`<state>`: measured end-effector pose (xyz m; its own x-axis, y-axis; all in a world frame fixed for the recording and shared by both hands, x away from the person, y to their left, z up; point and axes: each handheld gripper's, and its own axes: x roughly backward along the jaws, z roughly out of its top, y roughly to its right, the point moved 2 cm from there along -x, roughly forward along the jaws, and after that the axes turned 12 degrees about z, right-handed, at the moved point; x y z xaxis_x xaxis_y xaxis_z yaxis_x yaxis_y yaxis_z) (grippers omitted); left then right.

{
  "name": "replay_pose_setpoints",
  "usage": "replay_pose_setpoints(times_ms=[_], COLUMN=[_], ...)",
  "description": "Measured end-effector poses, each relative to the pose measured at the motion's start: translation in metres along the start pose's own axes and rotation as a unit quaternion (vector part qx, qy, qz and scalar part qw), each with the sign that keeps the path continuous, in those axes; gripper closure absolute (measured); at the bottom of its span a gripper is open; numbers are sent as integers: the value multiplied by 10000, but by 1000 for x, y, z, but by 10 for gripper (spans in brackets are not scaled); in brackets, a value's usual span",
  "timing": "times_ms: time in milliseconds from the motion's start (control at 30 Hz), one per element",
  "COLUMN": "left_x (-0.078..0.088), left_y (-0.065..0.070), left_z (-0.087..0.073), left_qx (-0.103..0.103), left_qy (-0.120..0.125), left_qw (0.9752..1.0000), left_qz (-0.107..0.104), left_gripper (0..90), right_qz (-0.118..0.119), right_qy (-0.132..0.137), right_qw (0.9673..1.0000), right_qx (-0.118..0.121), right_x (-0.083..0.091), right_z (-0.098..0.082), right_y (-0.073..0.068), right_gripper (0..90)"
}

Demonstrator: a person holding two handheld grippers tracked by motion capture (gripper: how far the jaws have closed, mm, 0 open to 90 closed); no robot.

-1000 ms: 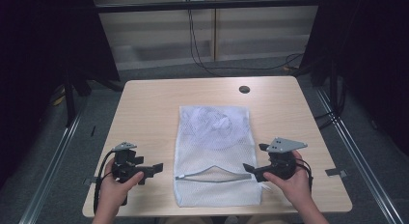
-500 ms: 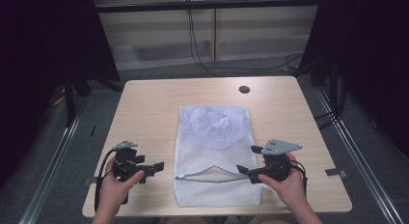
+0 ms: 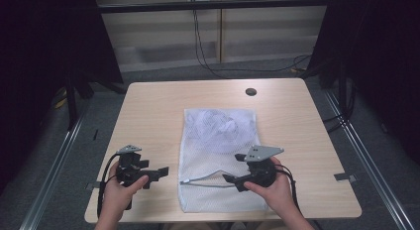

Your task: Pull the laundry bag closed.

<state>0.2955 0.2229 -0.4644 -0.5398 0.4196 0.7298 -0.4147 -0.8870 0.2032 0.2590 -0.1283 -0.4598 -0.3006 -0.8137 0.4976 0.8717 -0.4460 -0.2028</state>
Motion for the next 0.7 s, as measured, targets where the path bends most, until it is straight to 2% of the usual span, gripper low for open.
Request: replay_pose_setpoints(times_ms=[200,300,400,700], left_x=[-1,-1,0,0], left_y=[0,0,-1,-1], left_z=[0,0,0,0], left_qx=[-14,5,25,44], left_qy=[-21,-14,-8,-2], left_qw=[10000,10000,10000,10000], left_qz=[-4,-8,-6,12], left_gripper=[67,67,67,68], right_qz=[175,200,345,546], right_qy=[-81,-98,-36,57], right_qw=[9998,9996,9994,9985], right_qx=[101,143,88,81], right_x=[-16,-22,-28,-41], right_z=[7,9,11,18], right_y=[-6,-7,-7,-10], right_gripper=[254,316,336,387])
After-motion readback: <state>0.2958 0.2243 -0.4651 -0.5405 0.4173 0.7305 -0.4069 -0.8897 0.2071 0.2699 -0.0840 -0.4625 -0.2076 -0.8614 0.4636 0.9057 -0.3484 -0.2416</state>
